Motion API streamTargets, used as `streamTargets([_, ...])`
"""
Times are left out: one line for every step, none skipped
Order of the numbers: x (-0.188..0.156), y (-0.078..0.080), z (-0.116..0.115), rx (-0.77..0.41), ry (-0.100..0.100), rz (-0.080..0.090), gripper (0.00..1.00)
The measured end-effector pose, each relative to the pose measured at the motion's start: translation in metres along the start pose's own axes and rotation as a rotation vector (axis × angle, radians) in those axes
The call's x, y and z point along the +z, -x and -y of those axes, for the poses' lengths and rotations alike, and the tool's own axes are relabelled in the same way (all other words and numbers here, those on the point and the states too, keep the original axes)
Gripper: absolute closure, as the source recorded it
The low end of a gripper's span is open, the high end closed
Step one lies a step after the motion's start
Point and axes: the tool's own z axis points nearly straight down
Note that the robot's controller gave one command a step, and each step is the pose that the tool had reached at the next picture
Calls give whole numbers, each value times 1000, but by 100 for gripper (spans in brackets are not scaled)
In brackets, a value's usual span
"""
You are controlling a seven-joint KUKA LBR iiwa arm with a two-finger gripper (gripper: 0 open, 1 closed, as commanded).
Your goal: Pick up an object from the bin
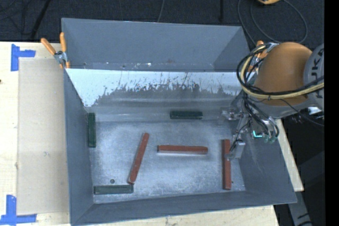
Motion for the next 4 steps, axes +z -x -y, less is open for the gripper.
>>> streamTargets([-4,2,0,-2,-1,7,0])
streamTargets([13,11,7,49,-1,14,0])
streamTargets([34,13,12,101,-2,17,0])
streamTargets([52,5,10,42,-1,3,0])
